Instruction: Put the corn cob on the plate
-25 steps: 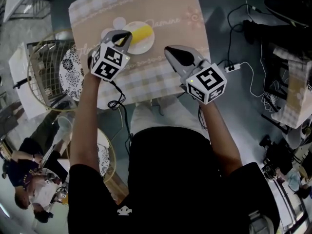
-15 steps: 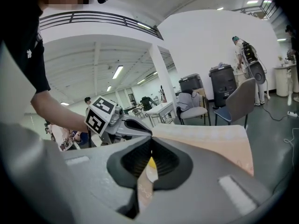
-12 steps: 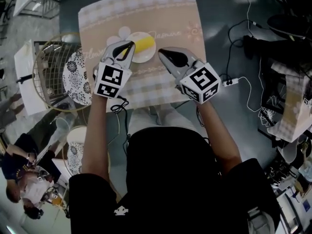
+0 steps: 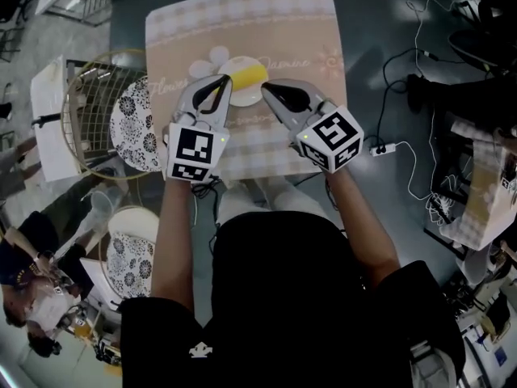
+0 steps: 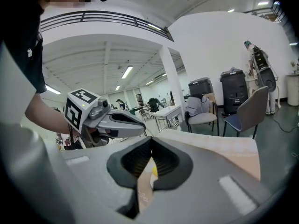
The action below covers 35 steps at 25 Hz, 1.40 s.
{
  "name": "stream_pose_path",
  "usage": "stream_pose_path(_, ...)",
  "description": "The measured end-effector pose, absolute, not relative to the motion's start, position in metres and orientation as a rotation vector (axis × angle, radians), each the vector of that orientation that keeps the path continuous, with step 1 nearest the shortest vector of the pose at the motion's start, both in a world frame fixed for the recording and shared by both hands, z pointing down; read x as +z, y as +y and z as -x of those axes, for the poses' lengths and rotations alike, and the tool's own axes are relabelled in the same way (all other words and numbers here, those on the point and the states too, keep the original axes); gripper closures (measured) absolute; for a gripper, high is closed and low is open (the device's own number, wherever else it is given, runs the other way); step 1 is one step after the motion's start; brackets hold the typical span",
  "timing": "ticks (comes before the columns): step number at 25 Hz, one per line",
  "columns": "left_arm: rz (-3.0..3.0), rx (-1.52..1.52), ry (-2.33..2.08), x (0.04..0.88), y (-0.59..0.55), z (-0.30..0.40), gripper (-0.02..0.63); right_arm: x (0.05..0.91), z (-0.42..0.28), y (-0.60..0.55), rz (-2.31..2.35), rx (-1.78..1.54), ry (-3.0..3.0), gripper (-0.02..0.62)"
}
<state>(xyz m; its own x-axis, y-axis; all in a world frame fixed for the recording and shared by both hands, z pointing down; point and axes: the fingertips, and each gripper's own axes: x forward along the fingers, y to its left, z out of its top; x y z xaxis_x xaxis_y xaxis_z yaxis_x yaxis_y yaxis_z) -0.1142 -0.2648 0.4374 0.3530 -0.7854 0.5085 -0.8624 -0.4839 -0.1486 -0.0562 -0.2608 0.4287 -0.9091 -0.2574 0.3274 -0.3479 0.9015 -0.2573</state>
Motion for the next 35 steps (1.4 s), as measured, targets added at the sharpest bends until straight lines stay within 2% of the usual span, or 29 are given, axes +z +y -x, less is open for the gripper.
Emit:
stream_pose_path(10,-2.403,0.538,-1.542,0.412,-0.225,0.133,0.597,0.409,0.083,-0.235,-0.460,0.386,-2.807,0.594)
stream_pose_path(19,-2.256,0.083,-1.526,0.386,-0.177,0.170,0.598,0.377,0.099,-0.201,-0.525,0.278,-2.847,0.594)
stream_pose_path(35,-2.443,0.072,-1.539,0.335,-0.093,0.183,0.597,0.335,0.120,-0.130,-0.624,0.219,-2.888,0.594)
